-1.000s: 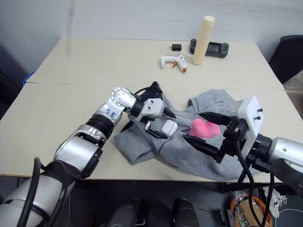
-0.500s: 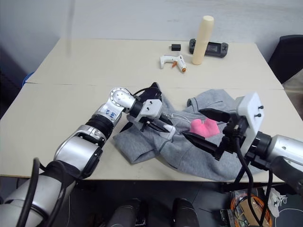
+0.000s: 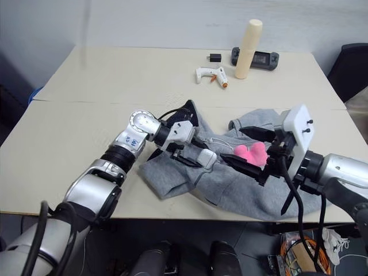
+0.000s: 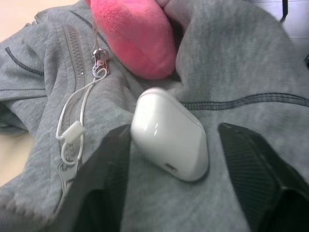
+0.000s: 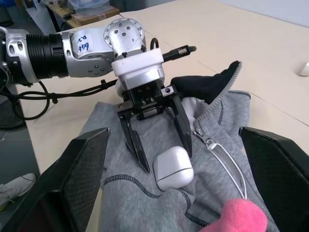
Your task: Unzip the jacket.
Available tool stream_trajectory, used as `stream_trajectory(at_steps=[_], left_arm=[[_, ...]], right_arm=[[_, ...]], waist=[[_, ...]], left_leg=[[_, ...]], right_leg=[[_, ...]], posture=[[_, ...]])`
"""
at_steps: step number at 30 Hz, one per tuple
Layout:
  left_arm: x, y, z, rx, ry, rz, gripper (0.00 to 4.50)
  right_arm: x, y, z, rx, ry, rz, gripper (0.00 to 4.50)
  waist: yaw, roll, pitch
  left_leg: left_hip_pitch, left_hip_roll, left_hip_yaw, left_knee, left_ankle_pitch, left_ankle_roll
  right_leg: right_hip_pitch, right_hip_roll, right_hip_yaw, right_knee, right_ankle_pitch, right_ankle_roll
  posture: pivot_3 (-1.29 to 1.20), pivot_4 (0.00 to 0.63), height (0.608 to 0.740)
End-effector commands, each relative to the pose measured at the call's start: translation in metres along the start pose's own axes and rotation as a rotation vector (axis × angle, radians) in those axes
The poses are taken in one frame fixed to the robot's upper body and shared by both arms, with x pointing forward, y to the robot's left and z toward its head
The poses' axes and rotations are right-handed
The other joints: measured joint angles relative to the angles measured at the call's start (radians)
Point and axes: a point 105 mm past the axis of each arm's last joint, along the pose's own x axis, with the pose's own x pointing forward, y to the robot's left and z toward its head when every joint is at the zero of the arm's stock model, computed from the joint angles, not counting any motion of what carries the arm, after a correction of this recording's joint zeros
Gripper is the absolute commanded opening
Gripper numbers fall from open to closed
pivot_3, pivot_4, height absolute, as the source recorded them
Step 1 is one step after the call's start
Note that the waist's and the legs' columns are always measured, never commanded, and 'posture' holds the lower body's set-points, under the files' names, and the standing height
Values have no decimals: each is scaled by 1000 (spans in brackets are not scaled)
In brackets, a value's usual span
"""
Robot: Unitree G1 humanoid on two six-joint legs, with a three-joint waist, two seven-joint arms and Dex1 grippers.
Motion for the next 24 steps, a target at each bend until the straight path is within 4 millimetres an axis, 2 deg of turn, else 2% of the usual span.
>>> stream_trajectory(at_steps=[1, 2, 9, 13, 17, 18, 20, 23, 24], left_arm=[[5, 5, 1, 28, 29, 28, 4270], [7, 5, 0, 18, 36, 30, 4472], [13, 0, -3, -35, 23, -10, 4472], [14, -4, 1, -43, -8, -41, 3584], [11, -4, 1, -39, -12, -42, 2242], [10, -4, 1, -38, -13, -43, 2086], [9, -4, 1, -39, -14, -43, 1451], [5, -4, 2, -45, -33, -35, 874], [3, -4, 3, -53, -42, -31, 863]], right_arm=[[-3, 4, 7, -41, -22, -10, 4500], [-4, 4, 6, -41, -21, -15, 4500], [-6, 3, 6, -42, -27, -39, 4500], [-6, 1, 5, -48, -24, -51, 4500], [-5, 0, 4, -47, -27, -49, 4500], [-5, 0, 4, -46, -28, -48, 4500], [-4, 0, 4, -47, -27, -48, 4500], [-3, -1, 4, -48, -26, -44, 4500], [-3, -1, 3, -50, -25, -38, 4500]], waist=[[0, 0, 0], [0, 0, 0], [1, 0, 0], [1, 0, 0], [1, 0, 0], [1, 0, 0], [1, 0, 0], [0, 0, 0], [0, 0, 0]], left_leg=[[0, 0, 0, 0, 0, 0], [0, 0, 0, 0, 0, 0], [0, -1, 0, 0, 0, 1], [0, -1, 0, 0, 0, 1], [0, -1, 0, 0, 0, 1], [0, -1, 0, 0, 0, 1], [0, -1, 0, 0, 0, 1], [1, -1, -1, 0, 0, 1], [1, -1, -1, 0, 0, 1]], right_leg=[[0, 0, 0, 0, 0, 0], [0, 0, 0, 0, 0, 0], [1, -3, -1, 0, 0, 1], [1, -6, -1, 0, 0, 1], [1, -7, -2, 0, 0, 1], [1, -7, -2, 0, 0, 1], [1, -7, -2, 0, 0, 1], [2, -7, -2, 0, 0, 1], [2, -7, -2, 0, 1, 1]], posture=[[0, 150, 740], [0, 150, 740], [0, 150, 740], [0, 150, 740], [0, 150, 740], [0, 150, 740], [0, 150, 740], [0, 150, 740], [0, 150, 740]])
